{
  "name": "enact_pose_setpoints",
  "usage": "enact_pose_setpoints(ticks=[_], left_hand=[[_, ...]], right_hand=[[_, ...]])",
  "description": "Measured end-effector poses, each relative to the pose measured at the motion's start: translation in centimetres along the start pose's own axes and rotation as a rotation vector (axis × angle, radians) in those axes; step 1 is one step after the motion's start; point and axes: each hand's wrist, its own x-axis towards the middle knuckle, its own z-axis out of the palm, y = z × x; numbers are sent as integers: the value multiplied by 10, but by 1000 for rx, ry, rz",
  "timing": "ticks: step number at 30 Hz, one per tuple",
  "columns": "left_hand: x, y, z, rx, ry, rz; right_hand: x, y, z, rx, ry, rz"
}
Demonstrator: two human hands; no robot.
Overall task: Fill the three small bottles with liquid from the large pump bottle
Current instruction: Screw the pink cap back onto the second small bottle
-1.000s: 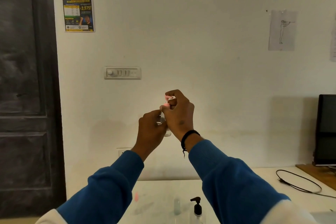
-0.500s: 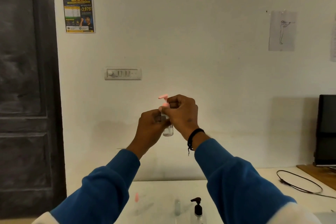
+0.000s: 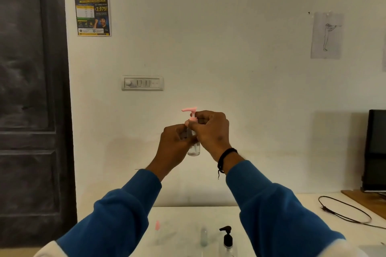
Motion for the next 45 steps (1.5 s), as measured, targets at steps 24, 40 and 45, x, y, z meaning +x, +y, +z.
enact_pose_setpoints(ticks=[24,40,45], left_hand=[[-34,-72,10,-105,-23,-162],[-102,-225,61,45,-5,-366],[-131,-284,81,81,9,-445]], right_hand=[[-52,82,23,-12,-72,142],[-139,247,85,-48,-160,332],[-172,309,113,-63,-165,437]])
